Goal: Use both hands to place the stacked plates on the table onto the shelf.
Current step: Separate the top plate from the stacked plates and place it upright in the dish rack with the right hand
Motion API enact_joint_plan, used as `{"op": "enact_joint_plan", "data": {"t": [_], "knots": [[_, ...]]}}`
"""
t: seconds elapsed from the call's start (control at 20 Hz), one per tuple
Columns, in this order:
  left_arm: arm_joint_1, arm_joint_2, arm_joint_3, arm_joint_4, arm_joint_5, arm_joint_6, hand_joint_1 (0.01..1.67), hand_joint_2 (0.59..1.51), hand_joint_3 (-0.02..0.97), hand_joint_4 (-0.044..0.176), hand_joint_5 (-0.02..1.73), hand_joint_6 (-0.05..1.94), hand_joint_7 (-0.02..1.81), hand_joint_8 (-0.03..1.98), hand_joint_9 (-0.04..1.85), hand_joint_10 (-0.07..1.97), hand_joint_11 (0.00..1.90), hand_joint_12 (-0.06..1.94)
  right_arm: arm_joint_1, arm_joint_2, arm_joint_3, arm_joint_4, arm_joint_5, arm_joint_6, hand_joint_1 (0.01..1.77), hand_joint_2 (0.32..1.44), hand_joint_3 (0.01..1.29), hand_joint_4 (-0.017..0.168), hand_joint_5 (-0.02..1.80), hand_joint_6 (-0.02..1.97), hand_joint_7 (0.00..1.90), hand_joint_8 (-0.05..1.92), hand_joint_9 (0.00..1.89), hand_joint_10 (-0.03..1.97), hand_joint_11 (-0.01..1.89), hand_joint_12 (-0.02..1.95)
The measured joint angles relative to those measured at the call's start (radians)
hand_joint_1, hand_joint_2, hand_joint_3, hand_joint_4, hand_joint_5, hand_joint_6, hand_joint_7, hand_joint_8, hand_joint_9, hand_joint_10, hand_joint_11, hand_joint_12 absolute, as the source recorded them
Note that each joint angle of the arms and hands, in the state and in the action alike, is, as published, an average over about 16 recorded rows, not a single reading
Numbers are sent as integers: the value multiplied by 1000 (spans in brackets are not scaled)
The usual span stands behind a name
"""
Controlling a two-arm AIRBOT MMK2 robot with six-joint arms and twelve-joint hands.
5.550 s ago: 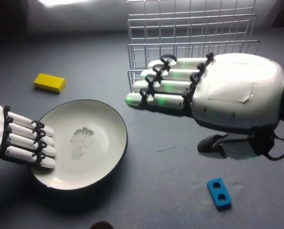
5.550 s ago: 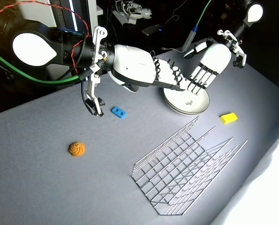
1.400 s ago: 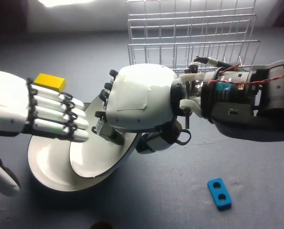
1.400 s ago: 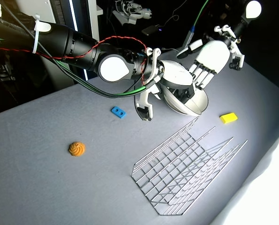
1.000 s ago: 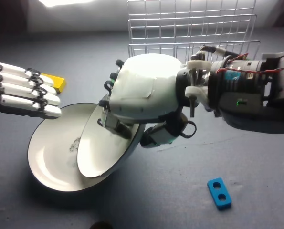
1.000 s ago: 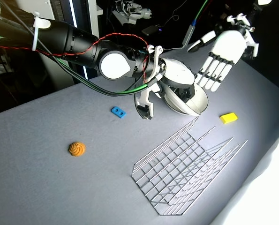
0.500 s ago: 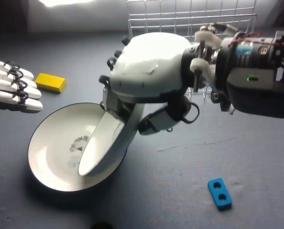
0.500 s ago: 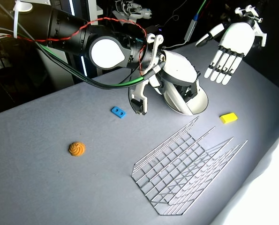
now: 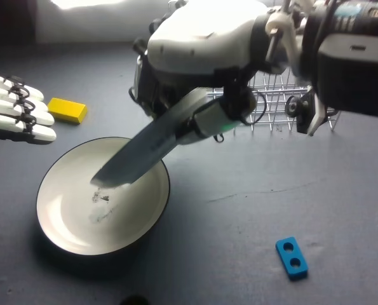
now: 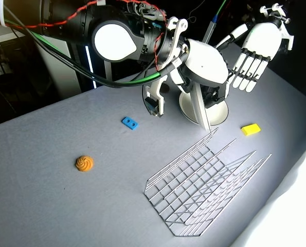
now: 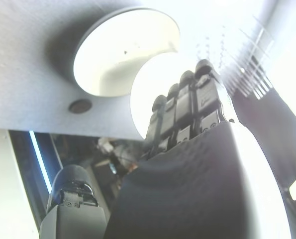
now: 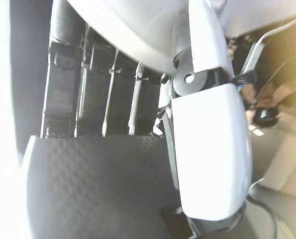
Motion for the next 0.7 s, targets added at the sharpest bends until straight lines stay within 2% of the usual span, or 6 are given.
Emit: {"op": "enact_joint_plan", "data": {"t": [0.4,0.7], "knots": [[-20,-1,11,2,-6,-4,16,1053,14,4,21,19,19,-1,20,16,14,19,54,20,-2,72,-18,77,1215,995,16,10,985,896,1126,774,1312,45,843,1021],[-30,-4,16,3,-12,-4,15,1049,14,4,21,19,21,-1,20,15,14,18,85,28,-1,78,0,161,1220,997,15,5,958,881,1119,804,1326,43,838,1027]]}}
